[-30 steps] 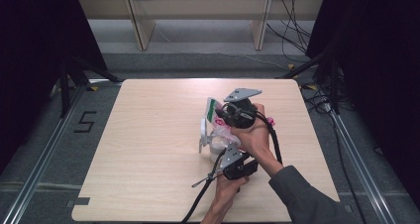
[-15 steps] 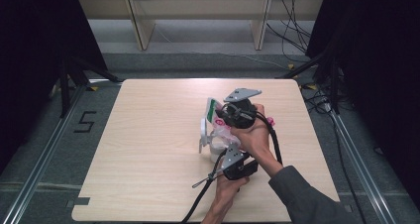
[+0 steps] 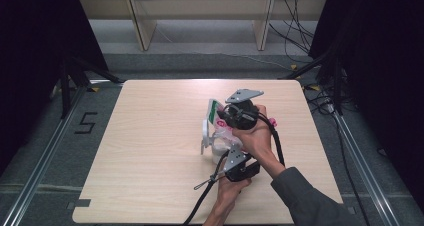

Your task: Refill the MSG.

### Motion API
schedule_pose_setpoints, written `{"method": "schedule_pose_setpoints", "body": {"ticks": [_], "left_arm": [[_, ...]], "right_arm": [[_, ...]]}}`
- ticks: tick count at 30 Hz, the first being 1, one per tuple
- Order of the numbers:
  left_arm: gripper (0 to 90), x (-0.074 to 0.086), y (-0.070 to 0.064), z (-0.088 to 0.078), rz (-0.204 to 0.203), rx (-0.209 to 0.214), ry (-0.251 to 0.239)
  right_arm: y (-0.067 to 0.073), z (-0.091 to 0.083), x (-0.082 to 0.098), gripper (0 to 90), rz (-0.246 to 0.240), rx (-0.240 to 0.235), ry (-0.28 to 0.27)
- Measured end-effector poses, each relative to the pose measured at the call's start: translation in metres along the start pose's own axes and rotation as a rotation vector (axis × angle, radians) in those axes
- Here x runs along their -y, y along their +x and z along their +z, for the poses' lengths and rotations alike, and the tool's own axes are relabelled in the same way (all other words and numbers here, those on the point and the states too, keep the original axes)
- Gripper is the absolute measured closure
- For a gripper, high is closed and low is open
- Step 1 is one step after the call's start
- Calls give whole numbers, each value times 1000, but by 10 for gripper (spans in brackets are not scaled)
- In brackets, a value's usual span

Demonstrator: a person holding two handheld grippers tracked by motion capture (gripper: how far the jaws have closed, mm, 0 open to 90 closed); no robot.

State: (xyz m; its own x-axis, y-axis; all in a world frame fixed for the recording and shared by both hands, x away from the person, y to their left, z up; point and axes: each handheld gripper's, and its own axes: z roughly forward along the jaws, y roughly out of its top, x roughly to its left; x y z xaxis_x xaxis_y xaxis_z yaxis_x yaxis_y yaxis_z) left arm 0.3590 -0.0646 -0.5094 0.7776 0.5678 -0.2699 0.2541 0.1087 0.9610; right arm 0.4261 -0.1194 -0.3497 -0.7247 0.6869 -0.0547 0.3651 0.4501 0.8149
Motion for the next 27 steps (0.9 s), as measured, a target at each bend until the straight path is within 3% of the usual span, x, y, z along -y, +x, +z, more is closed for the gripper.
{"method": "schedule_pose_setpoints", "body": {"ticks": [1,3,5,9,10,11,12,13,20,21,22,23,24,27], "left_arm": [[719,0,0,0,0,3,2],[719,-1,0,-1,2,-4,6],[719,0,0,0,-3,-1,-4],[720,0,0,0,-1,6,0],[720,0,0,0,-2,7,-9],[720,0,0,-1,-5,-3,-2],[720,0,0,0,-4,-1,-1],[720,0,1,0,-2,6,1],[720,0,0,-1,1,5,4],[721,0,0,0,-4,5,-2],[720,0,0,0,-4,5,-2],[720,0,0,1,-5,8,-6],[720,0,0,0,-4,6,0],[720,0,0,0,-3,7,-2]], "right_arm": [[0,1,0,900,-22,-2,9],[0,0,1,900,-8,-1,21],[-1,1,0,900,9,0,-15],[1,3,1,900,-18,1,10],[1,1,1,900,10,4,-4],[-1,0,0,900,-14,-4,-1],[1,1,1,900,5,-4,0],[0,1,1,900,-23,-3,12],[1,0,1,900,-15,-1,13],[1,1,2,900,-16,5,-9],[1,0,1,900,-16,0,10],[1,2,1,900,-30,4,-10],[0,1,1,900,-34,-4,3],[1,-1,1,900,-11,-2,14]]}}
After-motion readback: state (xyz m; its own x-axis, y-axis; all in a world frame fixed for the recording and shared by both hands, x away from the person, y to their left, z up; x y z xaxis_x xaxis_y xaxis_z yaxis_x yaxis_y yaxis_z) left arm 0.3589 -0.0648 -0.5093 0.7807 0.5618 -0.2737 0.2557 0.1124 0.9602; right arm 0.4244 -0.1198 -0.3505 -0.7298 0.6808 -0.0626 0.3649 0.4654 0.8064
